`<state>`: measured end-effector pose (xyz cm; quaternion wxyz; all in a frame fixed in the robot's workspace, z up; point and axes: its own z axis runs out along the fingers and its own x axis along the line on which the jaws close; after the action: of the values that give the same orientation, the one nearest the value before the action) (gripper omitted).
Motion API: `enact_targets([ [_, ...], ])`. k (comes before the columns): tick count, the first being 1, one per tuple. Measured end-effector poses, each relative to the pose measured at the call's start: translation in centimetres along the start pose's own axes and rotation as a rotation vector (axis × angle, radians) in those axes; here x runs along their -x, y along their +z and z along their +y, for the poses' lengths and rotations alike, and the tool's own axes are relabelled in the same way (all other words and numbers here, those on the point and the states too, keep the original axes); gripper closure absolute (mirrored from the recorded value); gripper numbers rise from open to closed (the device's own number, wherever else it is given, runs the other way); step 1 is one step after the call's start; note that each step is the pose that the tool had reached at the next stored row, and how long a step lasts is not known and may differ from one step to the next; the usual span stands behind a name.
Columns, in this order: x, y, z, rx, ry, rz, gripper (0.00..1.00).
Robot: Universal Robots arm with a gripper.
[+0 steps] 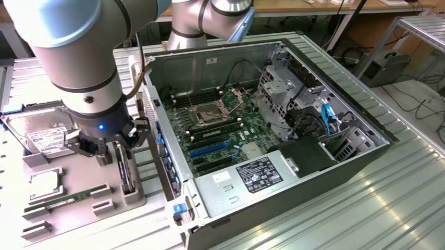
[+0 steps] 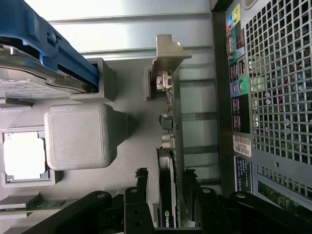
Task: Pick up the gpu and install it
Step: 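Pick up the gpu and move the gpu toward the slot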
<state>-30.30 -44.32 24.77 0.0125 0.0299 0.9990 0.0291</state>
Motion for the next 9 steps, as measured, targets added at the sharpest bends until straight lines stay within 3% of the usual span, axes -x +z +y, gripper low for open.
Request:
enact_targets([
  [9, -0.01, 0.30, -0.03, 0.0000, 0.000, 0.0002, 0.58],
])
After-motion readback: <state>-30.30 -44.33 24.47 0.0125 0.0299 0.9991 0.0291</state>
